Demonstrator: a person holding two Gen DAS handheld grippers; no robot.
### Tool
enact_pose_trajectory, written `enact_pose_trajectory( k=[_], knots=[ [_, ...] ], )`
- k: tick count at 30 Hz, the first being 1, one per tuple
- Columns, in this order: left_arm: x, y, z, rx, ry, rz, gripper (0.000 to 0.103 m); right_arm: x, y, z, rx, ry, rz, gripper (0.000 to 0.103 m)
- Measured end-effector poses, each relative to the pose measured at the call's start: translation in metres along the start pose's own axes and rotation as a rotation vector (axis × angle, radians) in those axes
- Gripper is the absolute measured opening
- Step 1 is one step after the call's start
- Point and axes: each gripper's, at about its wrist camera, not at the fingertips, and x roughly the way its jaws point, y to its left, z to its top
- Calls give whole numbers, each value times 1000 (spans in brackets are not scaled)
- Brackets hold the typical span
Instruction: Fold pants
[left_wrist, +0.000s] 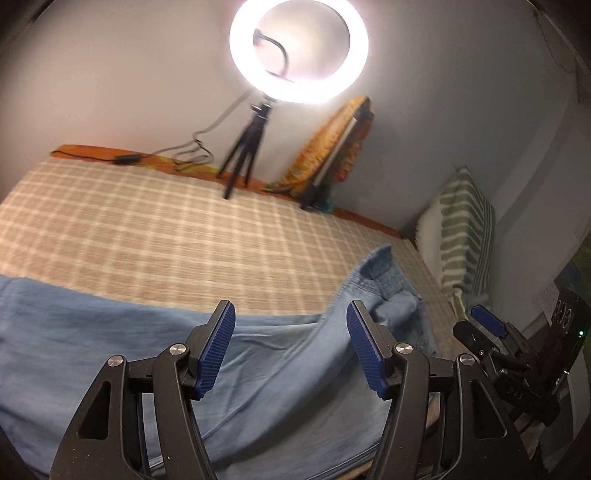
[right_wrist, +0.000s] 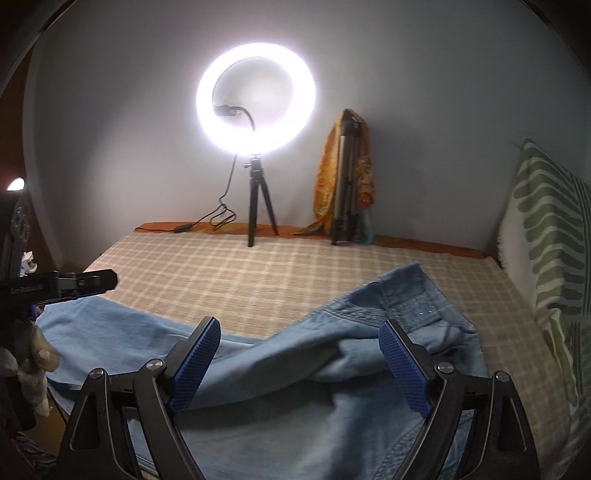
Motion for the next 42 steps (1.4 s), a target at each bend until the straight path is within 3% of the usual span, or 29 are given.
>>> enact_pose_trajectory(
  k=[16, 21, 24, 35, 42],
  knots=[
    [123, -67, 13, 78, 183, -75, 62, 3, -65, -20, 81, 10, -73, 90],
    [152, -85, 12, 136, 215, -22, 62, 7, -76, -26, 81, 18, -84, 90],
    [173, -94, 13, 157, 250, -32, 62, 14, -93, -33, 122, 48, -73, 90],
    [242, -98, 29, 107, 349, -73, 62, 26, -185, -57, 365, 124, -81, 90],
    [283, -95, 21, 29, 438, -89, 62, 26, -220, -65, 424, 131, -114, 89]
  ],
)
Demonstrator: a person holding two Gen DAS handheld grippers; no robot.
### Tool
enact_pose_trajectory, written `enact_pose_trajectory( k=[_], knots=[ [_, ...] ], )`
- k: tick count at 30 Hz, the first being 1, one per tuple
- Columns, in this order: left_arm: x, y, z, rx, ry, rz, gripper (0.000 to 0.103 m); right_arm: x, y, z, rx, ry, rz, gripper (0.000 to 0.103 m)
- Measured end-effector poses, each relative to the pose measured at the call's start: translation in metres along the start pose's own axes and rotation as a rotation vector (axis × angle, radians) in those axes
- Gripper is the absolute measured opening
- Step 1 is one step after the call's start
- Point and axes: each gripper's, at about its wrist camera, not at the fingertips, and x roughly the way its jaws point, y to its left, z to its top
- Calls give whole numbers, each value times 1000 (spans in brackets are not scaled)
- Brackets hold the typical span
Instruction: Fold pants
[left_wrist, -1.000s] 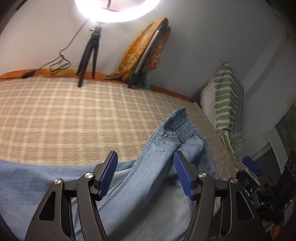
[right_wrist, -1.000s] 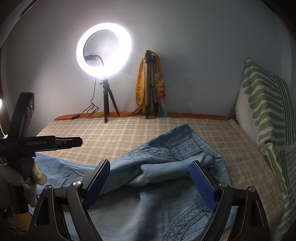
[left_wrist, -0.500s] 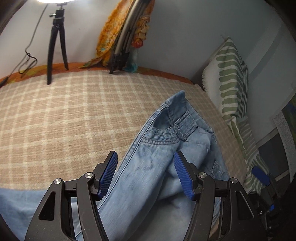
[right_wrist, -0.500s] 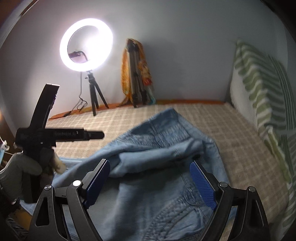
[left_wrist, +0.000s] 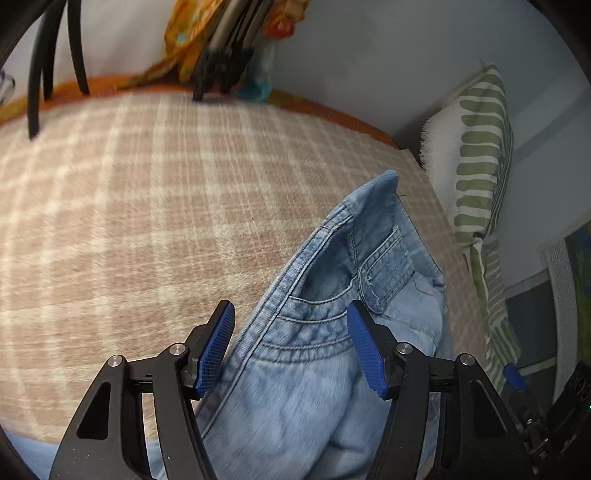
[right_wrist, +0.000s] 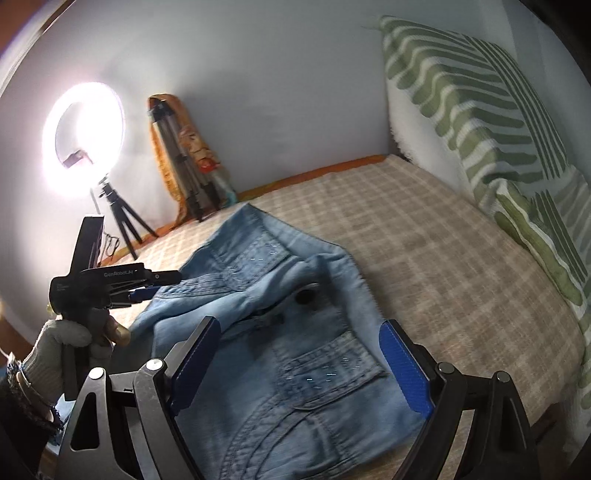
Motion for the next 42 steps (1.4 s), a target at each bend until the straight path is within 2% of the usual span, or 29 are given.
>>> enact_pose_trajectory(
  k=[2, 5, 9, 12, 16, 19, 25, 32, 34, 42],
  knots=[
    [6, 3, -1, -20, 13, -11, 62, 2, -7, 0, 13, 6, -13, 88],
    [7, 6, -3, -37, 0, -37, 56, 4, -18, -1, 34, 11, -19, 87],
    [2, 7, -6, -47, -19, -89, 23, 4, -26, -1, 58, 10, -21, 85],
    [-2, -3, -9, -4, -49, -96, 18, 5, -31, 0, 75, 13, -14, 79],
    [-18, -21, -18, 72, -88, -112, 16, 10, -38, 2, 106, 27, 13, 67],
    [-36, -47, -33, 179, -114, -118, 15, 13, -49, 3, 155, 39, 49, 64],
    [-53, -86, -68, 326, -126, -142, 15, 11, -68, 11, 249, 17, 129, 64],
    [-46, -127, -118, 507, -98, -138, 15, 8, -74, 16, 303, -8, 252, 66],
    [-40, -132, -131, 535, -76, -139, 15, 7, -76, 16, 322, -7, 287, 73],
    [-16, -140, -162, 637, -10, -98, 15, 12, -89, 13, 419, 4, 432, 73]
  ],
)
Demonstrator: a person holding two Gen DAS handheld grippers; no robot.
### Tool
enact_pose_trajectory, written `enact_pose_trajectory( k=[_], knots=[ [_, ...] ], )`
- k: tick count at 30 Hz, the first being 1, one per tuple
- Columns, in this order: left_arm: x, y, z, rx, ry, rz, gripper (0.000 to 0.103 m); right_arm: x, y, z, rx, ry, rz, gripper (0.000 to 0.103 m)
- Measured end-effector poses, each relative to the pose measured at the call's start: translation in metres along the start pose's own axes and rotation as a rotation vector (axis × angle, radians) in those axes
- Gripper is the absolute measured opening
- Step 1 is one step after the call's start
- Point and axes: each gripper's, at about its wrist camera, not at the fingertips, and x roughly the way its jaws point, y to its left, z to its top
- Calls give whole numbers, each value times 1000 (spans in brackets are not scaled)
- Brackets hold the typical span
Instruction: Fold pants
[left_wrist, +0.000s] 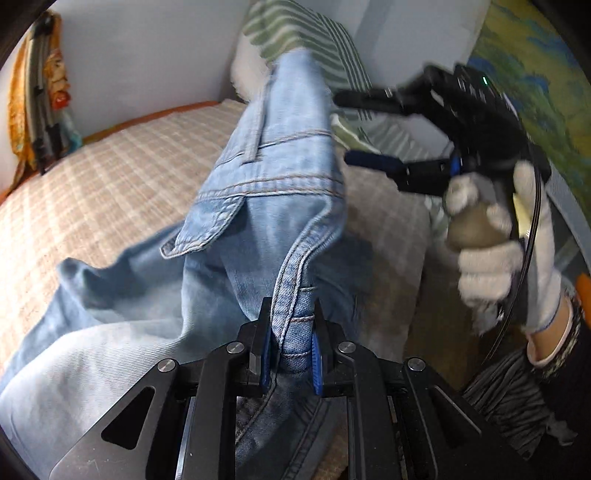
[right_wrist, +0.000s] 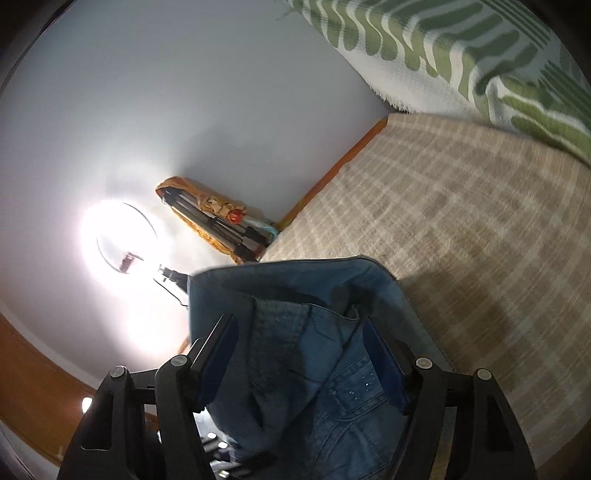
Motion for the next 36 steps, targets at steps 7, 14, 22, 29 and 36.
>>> enact_pose_trajectory(
  k=[7, 14, 22, 29, 36],
  knots=[
    [13, -3, -3, 30, 47, 10, 15, 1, -22, 1, 74, 47, 70, 80],
    [18, -20, -7, 83, 95, 25, 21, -2, -45, 1, 143, 83, 105, 80],
    [-19, -27, -19, 96, 118, 17, 29, 8, -51, -3, 137, 157, 102, 79],
    [-88, 29, -69, 24, 130, 146, 35, 10, -49, -5, 35, 181, -39, 75],
    [-107, 38, -117, 29, 181, 269, 35, 44, -34, -14, -148, 248, -274, 61]
  ],
)
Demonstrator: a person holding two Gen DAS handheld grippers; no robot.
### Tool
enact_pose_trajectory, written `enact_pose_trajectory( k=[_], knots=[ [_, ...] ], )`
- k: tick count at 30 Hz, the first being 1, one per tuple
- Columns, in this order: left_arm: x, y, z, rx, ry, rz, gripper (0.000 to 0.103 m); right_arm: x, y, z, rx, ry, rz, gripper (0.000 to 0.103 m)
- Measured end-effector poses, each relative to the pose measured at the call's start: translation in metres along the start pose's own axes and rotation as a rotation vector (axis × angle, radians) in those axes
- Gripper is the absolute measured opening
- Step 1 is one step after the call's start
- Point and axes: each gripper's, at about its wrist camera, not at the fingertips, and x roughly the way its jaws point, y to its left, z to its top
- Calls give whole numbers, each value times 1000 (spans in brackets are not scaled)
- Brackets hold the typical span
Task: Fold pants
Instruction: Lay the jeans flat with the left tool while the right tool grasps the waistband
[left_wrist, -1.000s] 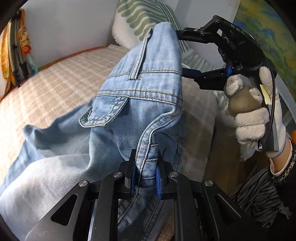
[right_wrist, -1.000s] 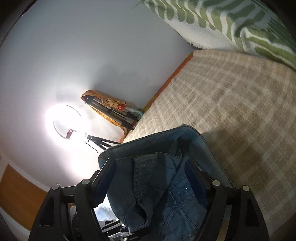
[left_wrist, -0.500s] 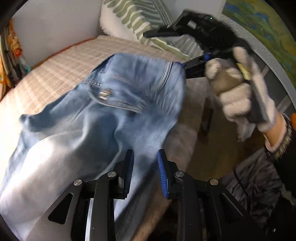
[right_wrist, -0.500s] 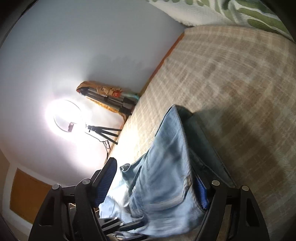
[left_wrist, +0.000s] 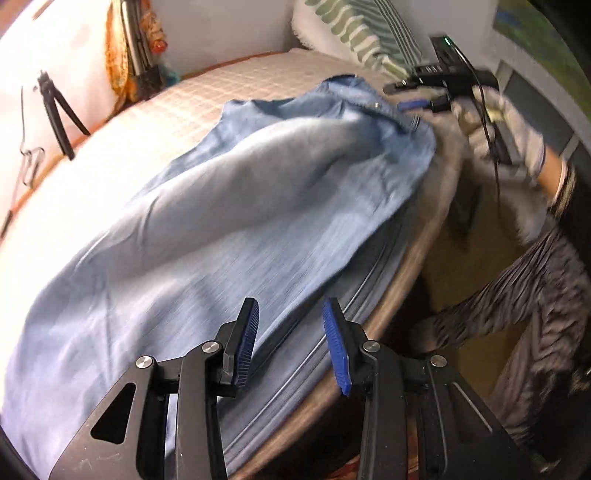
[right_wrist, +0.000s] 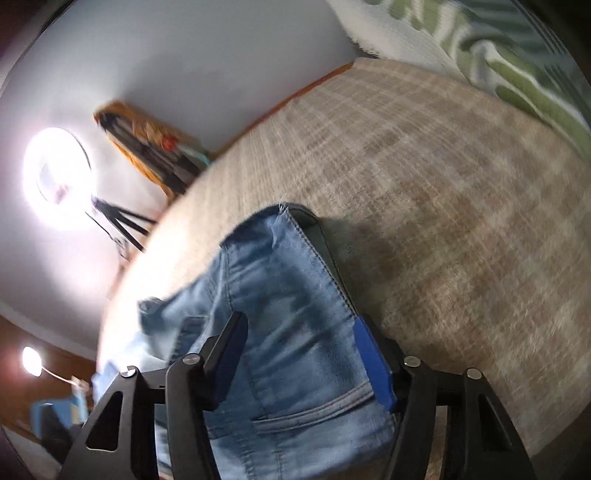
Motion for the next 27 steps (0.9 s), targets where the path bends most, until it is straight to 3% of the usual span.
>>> enact_pose_trajectory(
  k=[2, 3, 4, 7, 10, 11, 14, 16, 18, 20, 25, 27],
  knots=[
    [3, -5, -10, 37, 15, 43, 35, 3, 12, 0, -48, -1, -44, 52],
    [4, -5, -12, 47, 22, 54, 35, 5, 18, 0, -70, 6, -52, 40],
    [6, -3, -16, 58, 27, 72, 35, 9, 22, -1, -85, 15, -63, 37],
    [12, 2, -24, 89, 34, 140, 35, 18, 36, -4, -153, 9, -151, 37],
    [10, 9, -25, 81, 10, 133, 37, 23, 42, -3, -184, 13, -184, 41],
    [10, 10, -25, 85, 1, 133, 33, 24, 42, -3, -188, 12, -189, 41],
    [8, 11, -27, 102, -20, 104, 6, 28, 43, -3, -204, 6, -209, 38],
    [6, 11, -27, 99, -34, 102, 4, 26, 44, -5, -214, -5, -244, 13],
    [-2, 12, -26, 85, -61, 92, 3, 23, 44, -5, -201, -28, -247, 0],
    [-14, 13, -26, 75, -88, 85, 2, 17, 45, -1, -174, -61, -204, 0],
    [-29, 5, -28, 72, -100, 51, 2, -11, 61, 10, -193, -182, -206, 0],
    [-20, 0, -34, 79, -72, 30, 2, -17, 64, 13, -211, -215, -266, 0]
  ],
)
